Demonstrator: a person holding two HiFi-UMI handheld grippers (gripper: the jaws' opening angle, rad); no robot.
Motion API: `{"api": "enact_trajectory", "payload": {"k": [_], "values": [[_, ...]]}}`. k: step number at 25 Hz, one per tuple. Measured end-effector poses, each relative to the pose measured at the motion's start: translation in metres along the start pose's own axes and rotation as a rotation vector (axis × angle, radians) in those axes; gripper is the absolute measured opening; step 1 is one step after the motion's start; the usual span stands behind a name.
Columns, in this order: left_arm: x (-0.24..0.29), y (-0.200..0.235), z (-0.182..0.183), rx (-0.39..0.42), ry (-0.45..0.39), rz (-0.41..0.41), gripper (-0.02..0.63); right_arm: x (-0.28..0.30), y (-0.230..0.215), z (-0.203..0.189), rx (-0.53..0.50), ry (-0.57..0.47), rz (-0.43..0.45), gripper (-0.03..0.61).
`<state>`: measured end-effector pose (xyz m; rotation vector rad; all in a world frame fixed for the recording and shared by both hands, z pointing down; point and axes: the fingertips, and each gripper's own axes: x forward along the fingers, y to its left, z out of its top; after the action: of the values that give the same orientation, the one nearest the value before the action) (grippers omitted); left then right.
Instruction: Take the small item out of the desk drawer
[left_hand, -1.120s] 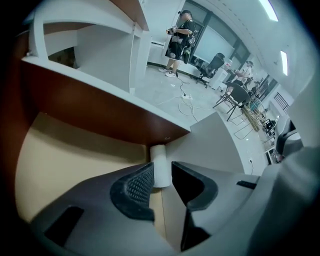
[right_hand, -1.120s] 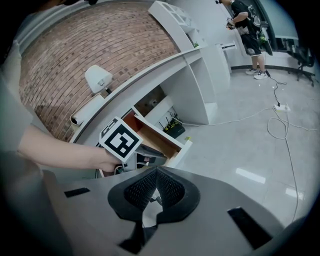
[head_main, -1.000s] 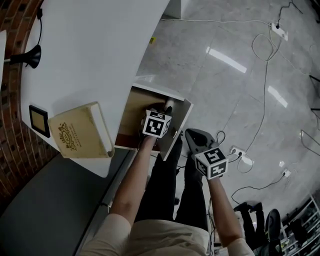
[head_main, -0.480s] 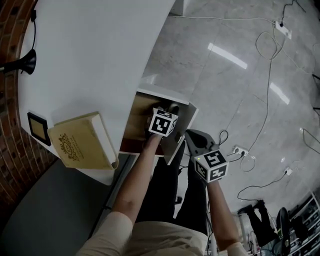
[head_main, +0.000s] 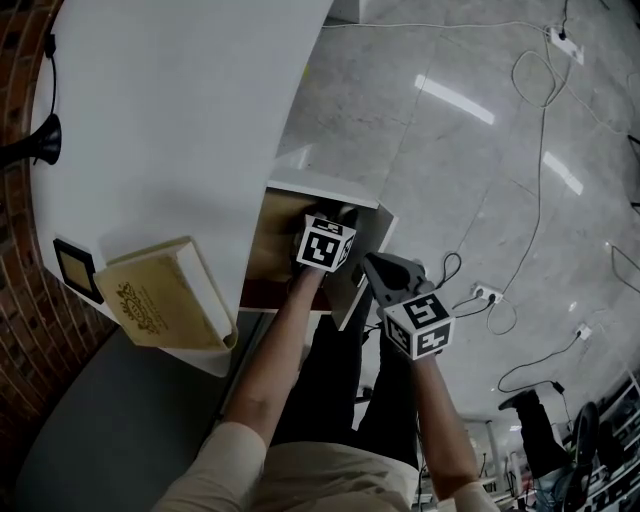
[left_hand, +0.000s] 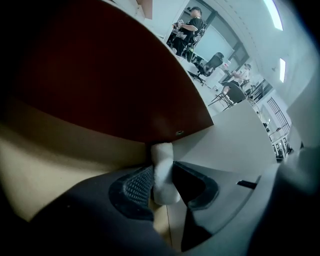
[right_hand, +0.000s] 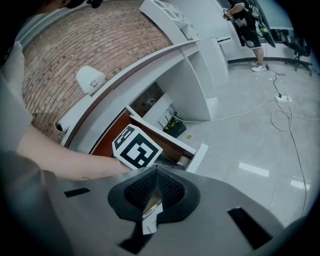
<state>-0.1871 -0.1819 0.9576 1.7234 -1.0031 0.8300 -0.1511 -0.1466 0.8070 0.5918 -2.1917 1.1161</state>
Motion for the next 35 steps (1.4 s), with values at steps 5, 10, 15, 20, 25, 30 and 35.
{"api": "enact_trajectory", "payload": {"k": [5,10,15,20,25,30,35], "values": [[0.001,-0.001,-0.001,0.001,0.010,-0.013,0.130,0.009,-0.004,0.004,-0.027,0.010,-0.005,0.025],[0.002,-0.001,0.000,0.006,-0.002,-0.040,0.123,0.016,-0.006,0.007,-0.024,0.009,0.005,0.025],[0.000,0.000,0.000,0.026,0.004,-0.013,0.123,0.013,-0.008,0.004,-0.007,0.001,-0.007,0.025],[0.001,-0.002,-0.002,0.024,-0.008,-0.015,0.121,0.010,-0.004,0.002,-0.011,-0.007,-0.010,0.025],[-0.002,-0.002,-0.004,0.027,-0.032,0.016,0.121,0.001,-0.002,0.001,-0.037,-0.013,-0.010,0.025],[-0.005,-0.006,-0.013,0.034,-0.021,0.028,0.121,-0.008,0.001,-0.002,-0.086,-0.006,-0.008,0.025],[-0.011,-0.009,-0.022,0.030,-0.010,0.044,0.121,-0.019,0.007,-0.005,-0.105,-0.002,0.001,0.025]]}}
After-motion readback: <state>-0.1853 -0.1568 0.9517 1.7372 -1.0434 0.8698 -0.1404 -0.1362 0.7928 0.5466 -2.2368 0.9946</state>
